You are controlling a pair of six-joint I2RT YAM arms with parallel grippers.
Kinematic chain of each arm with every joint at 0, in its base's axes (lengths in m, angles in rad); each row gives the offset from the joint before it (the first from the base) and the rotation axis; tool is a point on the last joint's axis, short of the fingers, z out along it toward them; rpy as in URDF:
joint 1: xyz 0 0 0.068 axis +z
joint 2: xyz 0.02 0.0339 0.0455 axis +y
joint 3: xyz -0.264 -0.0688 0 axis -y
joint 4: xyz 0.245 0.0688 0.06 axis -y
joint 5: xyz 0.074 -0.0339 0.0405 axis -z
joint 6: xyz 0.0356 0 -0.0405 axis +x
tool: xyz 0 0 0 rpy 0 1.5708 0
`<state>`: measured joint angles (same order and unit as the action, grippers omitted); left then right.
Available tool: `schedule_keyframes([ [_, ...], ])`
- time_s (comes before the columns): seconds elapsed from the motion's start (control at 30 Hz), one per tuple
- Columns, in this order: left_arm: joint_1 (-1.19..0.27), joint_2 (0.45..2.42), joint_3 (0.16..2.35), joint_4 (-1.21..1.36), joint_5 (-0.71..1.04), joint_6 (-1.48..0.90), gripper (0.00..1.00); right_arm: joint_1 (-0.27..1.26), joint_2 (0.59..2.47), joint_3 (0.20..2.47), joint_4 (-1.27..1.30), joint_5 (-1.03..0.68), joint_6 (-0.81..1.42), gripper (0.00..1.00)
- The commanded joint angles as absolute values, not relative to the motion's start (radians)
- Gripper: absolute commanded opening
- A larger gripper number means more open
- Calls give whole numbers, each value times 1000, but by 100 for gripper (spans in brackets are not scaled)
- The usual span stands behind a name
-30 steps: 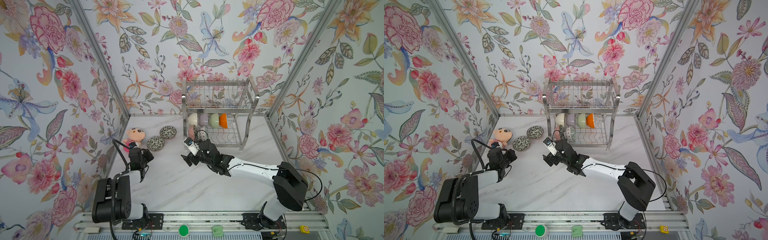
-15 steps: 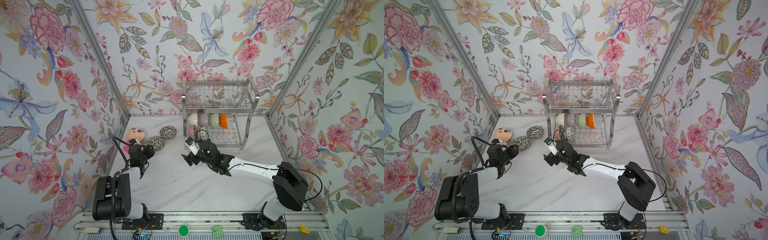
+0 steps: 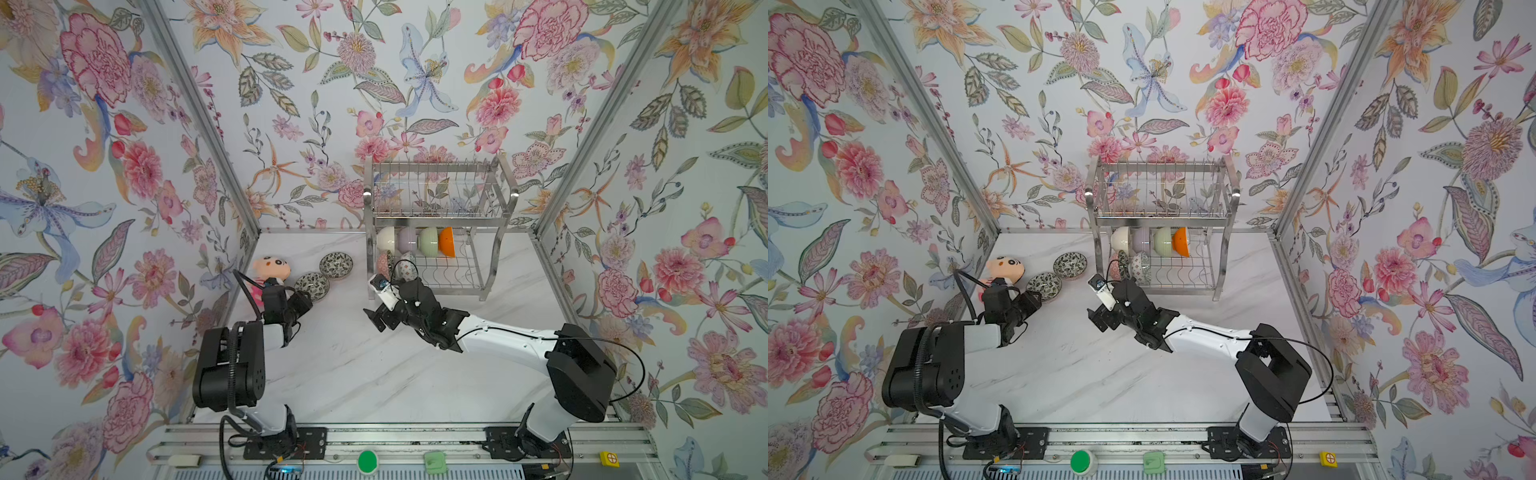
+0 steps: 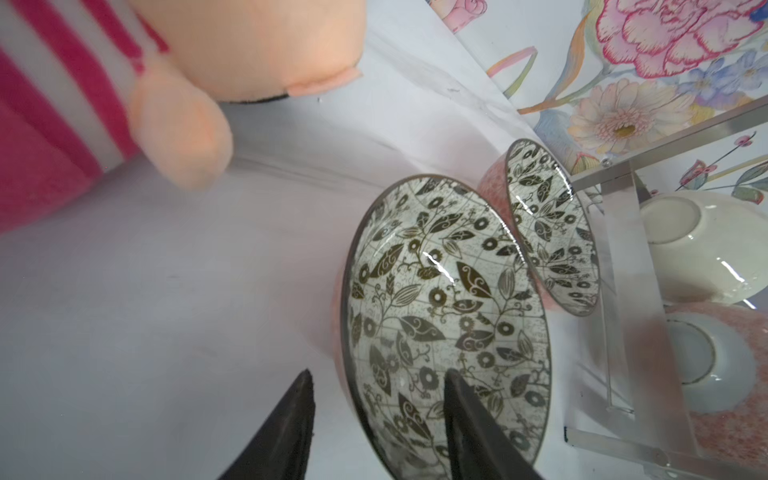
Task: Load the bowls into the dish rack
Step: 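Close the left gripper on the rim of the leaf-patterned bowl nearest the plush toy, then lift the leaf-patterned bowl with the left gripper while the right gripper moves to meet it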
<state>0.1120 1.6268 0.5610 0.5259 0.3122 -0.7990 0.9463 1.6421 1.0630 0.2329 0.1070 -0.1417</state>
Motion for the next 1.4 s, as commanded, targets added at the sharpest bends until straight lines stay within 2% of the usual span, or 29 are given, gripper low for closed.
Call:
schedule_keyframes([
  [0.0,110,1648,581,566,329,-798,43,941,1612,1043,254,125,-127,99],
  [0.1,110,1651,567,574,327,-790,31,940,1611,1040,258,131,-129,99],
  [0.37,111,1617,503,601,322,-790,9,938,1605,1034,267,143,-128,99],
  [0.43,111,1611,481,620,334,-793,0,936,1605,1032,269,147,-127,99],
  [0.63,110,1571,424,632,350,-794,0,934,1604,1032,268,152,-125,99],
  [0.77,80,1444,419,553,335,-775,0,932,1602,1035,263,153,-120,99],
  [0.9,-15,1323,470,365,279,-712,0,908,1584,1064,211,142,-84,99],
  [1.1,-183,1260,604,57,173,-606,0,859,1485,1085,85,149,-34,99],
  [1.23,-304,1264,654,-12,126,-601,0,817,1398,1057,-7,183,-11,99],
  [1.37,-485,1317,707,-35,74,-632,0,767,1322,1025,-94,215,23,99],
])
